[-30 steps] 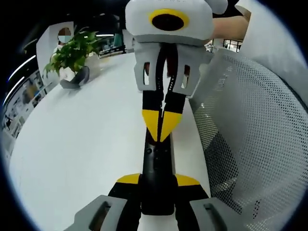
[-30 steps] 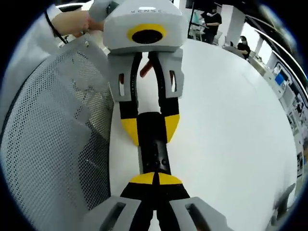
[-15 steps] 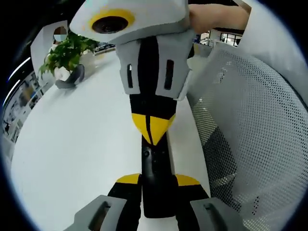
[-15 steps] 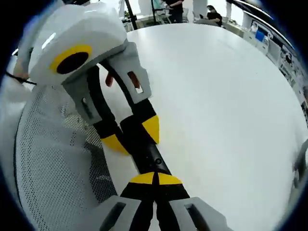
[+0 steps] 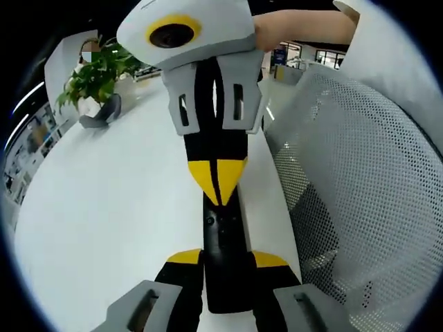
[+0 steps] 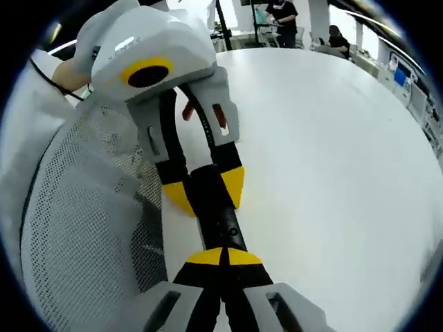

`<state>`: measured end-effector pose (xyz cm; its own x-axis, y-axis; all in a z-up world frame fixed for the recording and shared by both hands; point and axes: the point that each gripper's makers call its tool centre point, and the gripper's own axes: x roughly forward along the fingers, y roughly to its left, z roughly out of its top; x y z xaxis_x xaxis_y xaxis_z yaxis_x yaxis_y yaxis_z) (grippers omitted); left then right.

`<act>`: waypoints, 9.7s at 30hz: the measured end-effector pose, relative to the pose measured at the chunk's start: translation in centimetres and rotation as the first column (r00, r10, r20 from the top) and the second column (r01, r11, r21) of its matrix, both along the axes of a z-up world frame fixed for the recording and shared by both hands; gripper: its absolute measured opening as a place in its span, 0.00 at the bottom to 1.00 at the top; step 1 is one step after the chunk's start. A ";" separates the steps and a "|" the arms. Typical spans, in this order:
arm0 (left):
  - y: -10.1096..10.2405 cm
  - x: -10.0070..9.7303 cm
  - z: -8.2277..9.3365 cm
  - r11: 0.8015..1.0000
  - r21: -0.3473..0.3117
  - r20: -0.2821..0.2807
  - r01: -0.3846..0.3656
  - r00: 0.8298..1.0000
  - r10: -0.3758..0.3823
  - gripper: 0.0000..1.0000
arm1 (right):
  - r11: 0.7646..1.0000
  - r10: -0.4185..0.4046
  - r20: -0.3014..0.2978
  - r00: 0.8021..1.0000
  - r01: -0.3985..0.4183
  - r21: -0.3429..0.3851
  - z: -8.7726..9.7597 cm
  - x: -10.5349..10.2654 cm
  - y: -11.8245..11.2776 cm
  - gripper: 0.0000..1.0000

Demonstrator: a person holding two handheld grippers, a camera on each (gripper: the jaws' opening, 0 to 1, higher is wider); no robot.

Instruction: Press the specified remote control buttons in sequence, fully releasing each button before pressing the next.

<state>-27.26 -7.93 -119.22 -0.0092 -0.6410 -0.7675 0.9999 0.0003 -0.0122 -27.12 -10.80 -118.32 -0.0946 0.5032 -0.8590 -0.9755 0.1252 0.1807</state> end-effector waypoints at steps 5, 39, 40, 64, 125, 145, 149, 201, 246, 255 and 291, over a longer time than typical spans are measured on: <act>0.2 -0.5 0.1 1.000 -0.025 -0.007 -0.005 1.000 0.005 0.25 | 1.000 0.013 0.013 1.000 -0.013 0.010 0.0 -0.3 0.0 0.00; -0.3 -0.7 -0.1 0.999 -0.007 -0.004 -0.037 0.999 0.037 0.24 | 0.996 -0.001 0.102 0.995 -0.009 0.093 0.1 -0.7 -0.7 0.00; -0.3 -0.7 -0.1 0.999 -0.006 -0.004 -0.034 0.999 0.034 0.24 | 0.996 0.011 0.119 0.993 -0.021 0.090 0.1 -0.8 -0.8 0.00; -0.3 -0.9 0.0 0.999 -0.031 -0.001 0.011 1.000 -0.011 0.24 | 0.971 0.238 0.263 0.935 -0.223 -0.084 0.0 -1.2 -1.7 0.00; -0.3 -1.2 0.0 1.000 -0.015 -0.001 -0.008 1.000 0.008 0.24 | 0.981 -0.170 0.197 0.966 0.148 0.122 0.7 -0.9 0.5 0.00; -0.3 -1.2 0.0 1.000 -0.030 0.000 0.004 1.000 -0.004 0.24 | 0.994 -0.023 0.246 0.969 0.048 -0.094 -0.2 -1.1 0.3 0.00; -0.3 -1.2 0.0 0.999 -0.034 -0.003 0.008 1.000 -0.008 0.24 | 0.993 -0.076 0.209 0.975 0.092 -0.070 -0.2 -1.1 0.2 0.00; -0.4 -1.3 -0.2 1.000 -0.013 -0.001 0.023 1.000 -0.023 0.24 | 0.989 -0.150 0.300 0.942 0.148 0.028 0.4 -1.4 1.3 0.00; -0.4 -1.4 0.1 1.000 -0.019 0.003 0.025 1.000 -0.025 0.24 | 0.980 -0.121 0.061 0.991 0.129 -0.152 -0.3 -0.4 2.1 0.00; -0.5 -1.3 0.0 1.000 -0.026 0.002 0.014 1.000 -0.014 0.25 | 0.973 -0.112 0.044 0.993 0.118 -0.198 -0.4 -0.4 2.0 0.00; -0.5 -1.2 0.0 0.999 -0.038 -0.005 -0.014 1.000 0.014 0.24 | 0.994 -0.066 0.235 0.970 0.084 -0.066 -0.1 -2.3 3.4 0.00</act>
<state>-28.51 -8.45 -119.26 -0.0036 -0.6701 -0.7422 0.9998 0.0134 -0.0169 -29.43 -7.40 -118.38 0.1472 0.4344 -0.8886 -0.9769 0.2043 -0.0620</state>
